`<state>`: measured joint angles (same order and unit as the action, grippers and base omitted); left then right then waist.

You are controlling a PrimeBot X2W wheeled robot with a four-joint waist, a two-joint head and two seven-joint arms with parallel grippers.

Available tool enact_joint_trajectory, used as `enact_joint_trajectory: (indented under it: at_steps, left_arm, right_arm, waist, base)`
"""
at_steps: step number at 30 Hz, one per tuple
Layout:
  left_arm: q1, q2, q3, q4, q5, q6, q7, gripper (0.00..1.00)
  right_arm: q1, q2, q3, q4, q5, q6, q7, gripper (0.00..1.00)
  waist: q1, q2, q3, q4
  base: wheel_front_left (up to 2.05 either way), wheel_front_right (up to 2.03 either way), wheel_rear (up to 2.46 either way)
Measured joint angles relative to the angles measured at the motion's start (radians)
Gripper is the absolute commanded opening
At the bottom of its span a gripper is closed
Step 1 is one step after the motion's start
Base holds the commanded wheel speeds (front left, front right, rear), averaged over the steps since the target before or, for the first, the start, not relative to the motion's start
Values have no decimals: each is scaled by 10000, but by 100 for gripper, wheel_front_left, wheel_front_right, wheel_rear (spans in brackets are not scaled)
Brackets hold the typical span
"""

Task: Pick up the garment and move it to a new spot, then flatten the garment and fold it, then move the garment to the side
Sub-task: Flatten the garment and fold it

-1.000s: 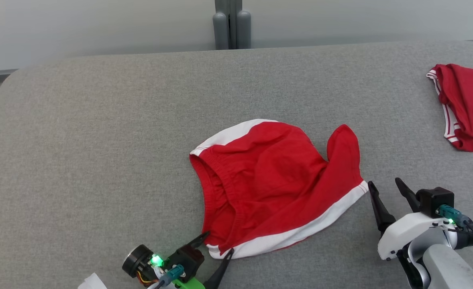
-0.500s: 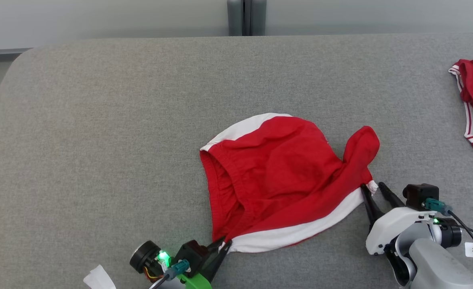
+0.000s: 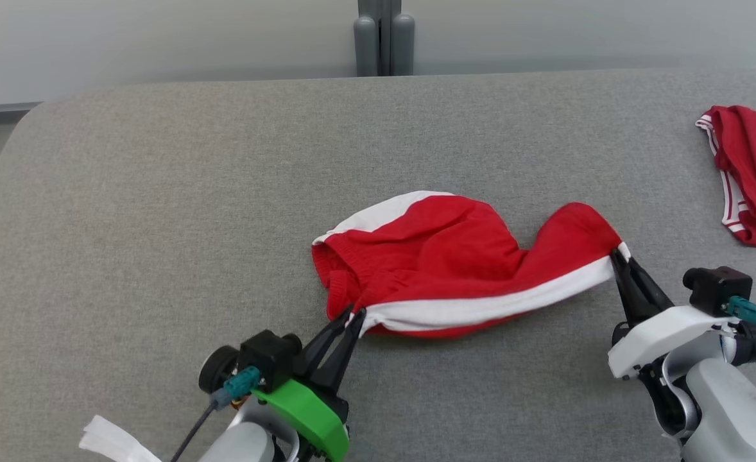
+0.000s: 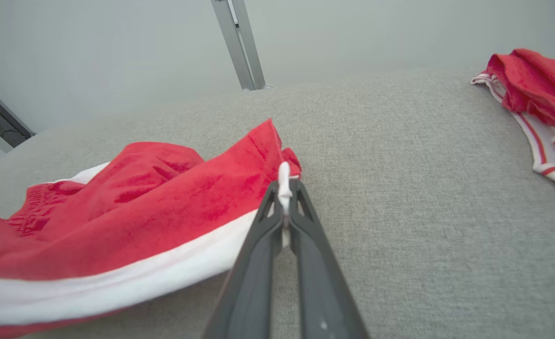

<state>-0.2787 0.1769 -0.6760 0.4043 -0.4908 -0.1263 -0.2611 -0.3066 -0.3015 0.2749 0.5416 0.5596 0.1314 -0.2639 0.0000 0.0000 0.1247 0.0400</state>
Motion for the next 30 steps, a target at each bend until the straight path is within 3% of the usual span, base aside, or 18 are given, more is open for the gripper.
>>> enact_joint_trajectory:
  at_steps: [6,11,15,23,30]
  left_arm:
    - [-1150,13,646,-729,-606,0,186,0]
    - [-3433,44,872,-669,-984,-12,1041,0]
    - [-5859,-15,972,-128,-1442,-15,1551,0]
    - [-10248,-487,1267,1712,-2466,-23,1496,0]
    - [-12552,-683,771,2869,-2709,-25,974,0]
  right_arm:
    - [-835,-265,-10,-882,150,-2,0,0]
    - [-3054,-476,523,-698,462,-2,211,0]
    - [-5470,-491,882,-244,604,-2,541,0]
    - [-9878,-640,1083,1078,1185,-2,1012,0]
    - [-12164,-792,1710,2197,1243,-2,978,0]
  waist:
    - [0,0,-20,-281]
    - [0,0,322,-443]
    - [0,0,825,-527]
    - [1,0,2080,-608]
    - [1,0,3068,-676]
  base:
    - [0,0,0]
    - [0,0,0]
    - [0,0,0]
    - [0,0,0]
    - [0,0,0]
